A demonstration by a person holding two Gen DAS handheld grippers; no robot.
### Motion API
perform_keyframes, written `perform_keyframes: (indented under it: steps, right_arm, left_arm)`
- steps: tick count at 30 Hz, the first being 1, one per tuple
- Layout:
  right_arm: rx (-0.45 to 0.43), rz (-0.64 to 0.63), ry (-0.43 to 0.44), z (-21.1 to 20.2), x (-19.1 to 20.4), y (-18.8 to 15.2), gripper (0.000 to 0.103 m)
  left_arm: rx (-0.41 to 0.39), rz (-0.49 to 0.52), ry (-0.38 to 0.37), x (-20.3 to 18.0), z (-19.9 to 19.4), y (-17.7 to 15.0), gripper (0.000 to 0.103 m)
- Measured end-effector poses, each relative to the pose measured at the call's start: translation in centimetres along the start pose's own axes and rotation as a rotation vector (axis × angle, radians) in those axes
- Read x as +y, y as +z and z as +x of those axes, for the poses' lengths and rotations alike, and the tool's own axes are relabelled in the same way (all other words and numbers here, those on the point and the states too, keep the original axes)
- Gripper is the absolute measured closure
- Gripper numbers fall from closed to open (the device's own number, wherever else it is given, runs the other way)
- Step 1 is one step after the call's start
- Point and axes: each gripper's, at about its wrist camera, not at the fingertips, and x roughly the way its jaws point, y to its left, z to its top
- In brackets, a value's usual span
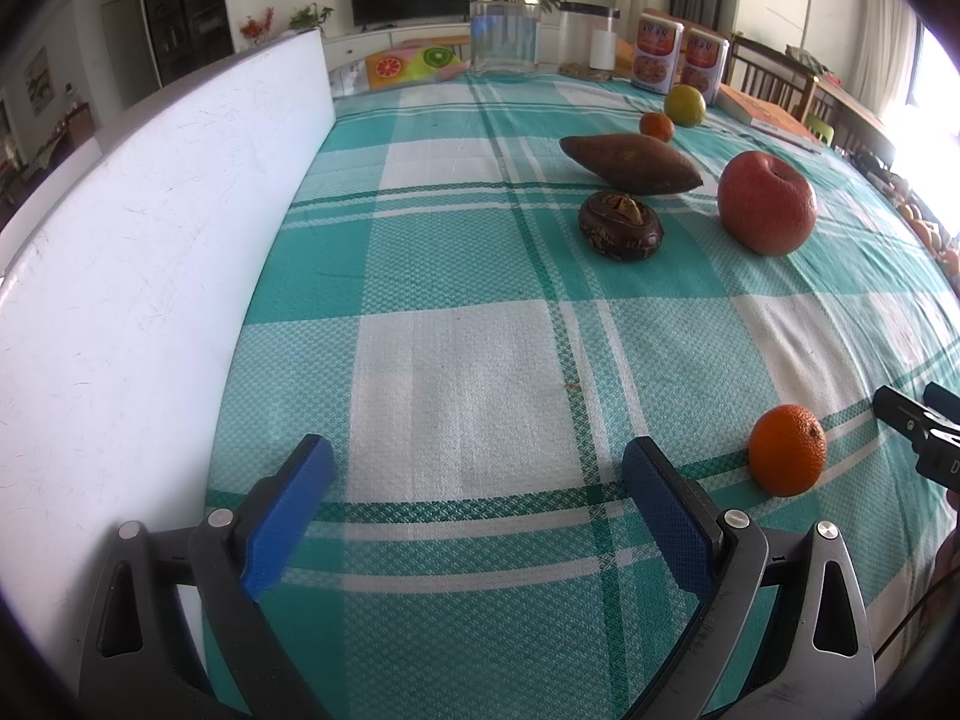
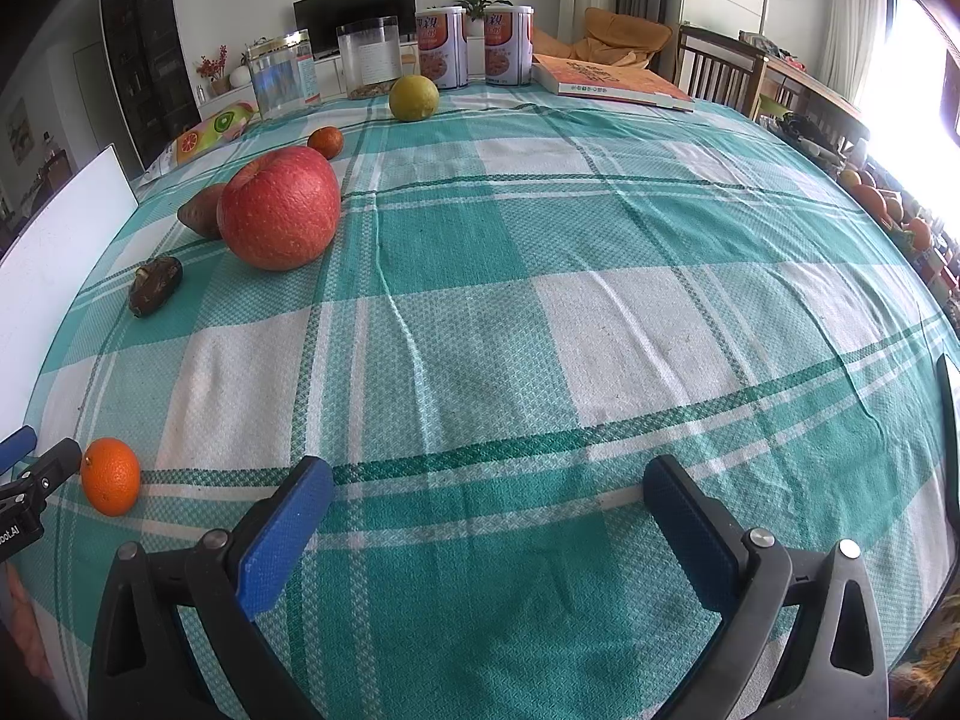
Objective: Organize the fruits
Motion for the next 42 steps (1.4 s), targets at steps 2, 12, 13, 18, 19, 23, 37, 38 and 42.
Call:
perform_keyframes:
  steps: [2,12,13,18,19,23,37,38,42]
  right_arm:
    - [0.0,0.0,0.0,0.0,0.0,0.0,0.0]
    - [0.0,0.001,0.001,0.0,0.0,0.0,0.0]
    - [0.0,0.0,0.0,0.0,0.0,0.0,0.0]
    - [0.0,0.001,0.001,0.0,0.0,0.0,0.0]
    - [0.0,0.0,0.001,0.0,0.0,0.0,0.0]
    - [0.0,0.001,0.001,0.0,0.0,0.0,0.0]
    - [0.0,0.001,0.001,0.0,0.0,0.0,0.0]
    - [0.0,0.0,0.001,0.0,0.0,0.0,0.0]
    - [0.0,0.0,0.0,0.0,0.0,0.0,0.0]
  left_arm:
    - [0.0,0.0,0.0,0.0,0.0,0.0,0.005]
    - [0.026,0.003,-0.006,-0.2,0.2,0.6,0.005]
    - [0.03,-0.006,-0.019,-0.2,0.3,1.1,0.005]
    - [-0.014,-0.057,-0.127,-1.1,0.1,5.1,0.006]
    - [-0.025,-0.051,-0.137,-1.6,0.4,6.0,0.006]
    - [-0.015,0.033,-0.128,-4.4,3.0,8.9,0.006]
    - [0.009,0.072,-0.121,-3.4,3.2,7.7,0.058]
    - [0.017,0.065,-0.121,-2.8,2.8,7.1,0.058]
    - [0.047,0.023,-0.114,-0.7,1.8,4.8,0.057]
